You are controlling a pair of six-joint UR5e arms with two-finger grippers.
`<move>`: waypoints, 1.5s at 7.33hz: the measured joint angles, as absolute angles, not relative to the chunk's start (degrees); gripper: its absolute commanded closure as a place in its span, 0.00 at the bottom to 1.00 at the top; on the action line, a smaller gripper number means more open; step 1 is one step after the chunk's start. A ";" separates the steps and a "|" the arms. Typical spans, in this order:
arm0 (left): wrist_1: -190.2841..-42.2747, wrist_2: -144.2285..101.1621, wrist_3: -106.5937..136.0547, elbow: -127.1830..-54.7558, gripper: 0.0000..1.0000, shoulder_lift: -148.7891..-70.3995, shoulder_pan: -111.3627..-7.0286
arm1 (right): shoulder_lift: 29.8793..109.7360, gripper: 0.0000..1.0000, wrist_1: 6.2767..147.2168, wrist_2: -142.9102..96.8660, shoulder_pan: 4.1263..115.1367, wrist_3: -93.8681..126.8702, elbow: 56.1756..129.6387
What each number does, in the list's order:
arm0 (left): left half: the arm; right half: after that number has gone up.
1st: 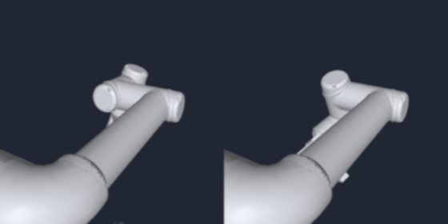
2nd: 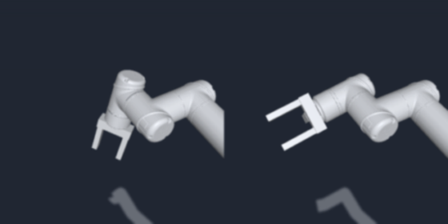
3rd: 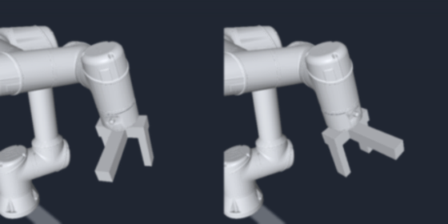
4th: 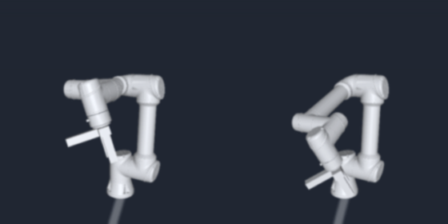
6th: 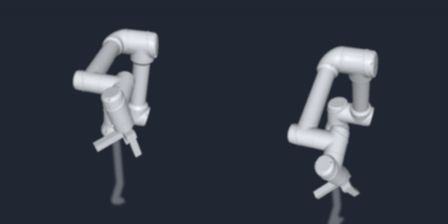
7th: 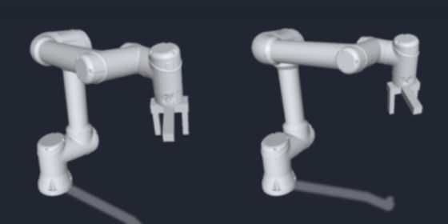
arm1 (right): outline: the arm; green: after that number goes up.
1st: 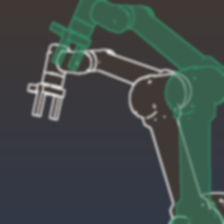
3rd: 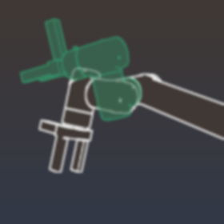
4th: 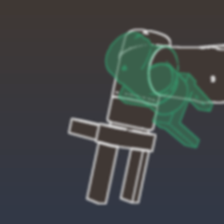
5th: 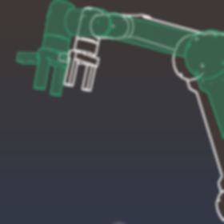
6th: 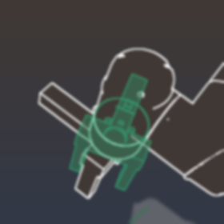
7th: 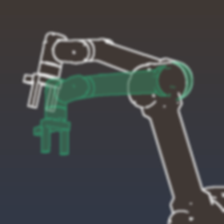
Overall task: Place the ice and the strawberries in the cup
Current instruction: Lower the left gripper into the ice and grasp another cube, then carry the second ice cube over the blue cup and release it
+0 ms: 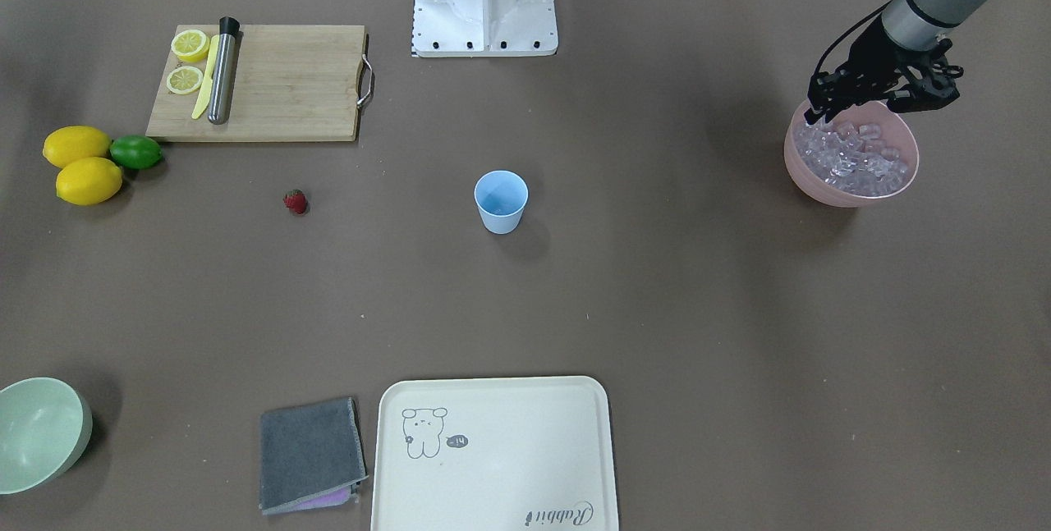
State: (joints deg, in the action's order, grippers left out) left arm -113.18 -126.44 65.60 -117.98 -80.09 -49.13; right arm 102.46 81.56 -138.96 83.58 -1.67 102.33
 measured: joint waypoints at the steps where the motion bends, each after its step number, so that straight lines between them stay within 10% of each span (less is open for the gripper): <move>1: -106.25 -126.30 65.68 -119.63 1.00 -85.26 -49.26 | 102.47 0.00 81.56 -138.96 83.57 -1.67 102.27; 6: -83.40 -113.54 75.70 -109.11 1.00 -122.69 -36.67 | 102.43 0.00 81.20 -138.94 83.54 -1.72 101.92; 10: -89.62 -111.70 77.64 -93.30 1.00 -136.64 -33.50 | 102.50 0.00 80.98 -139.02 83.50 -1.76 101.94; 11: -90.28 -110.32 77.63 -91.49 0.47 -137.75 -32.24 | 102.54 0.00 80.98 -139.13 83.50 -1.76 101.95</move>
State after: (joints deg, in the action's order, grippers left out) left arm -90.28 -110.32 77.63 -91.49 -137.75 -32.24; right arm 102.54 80.98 -139.13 83.50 -1.76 101.95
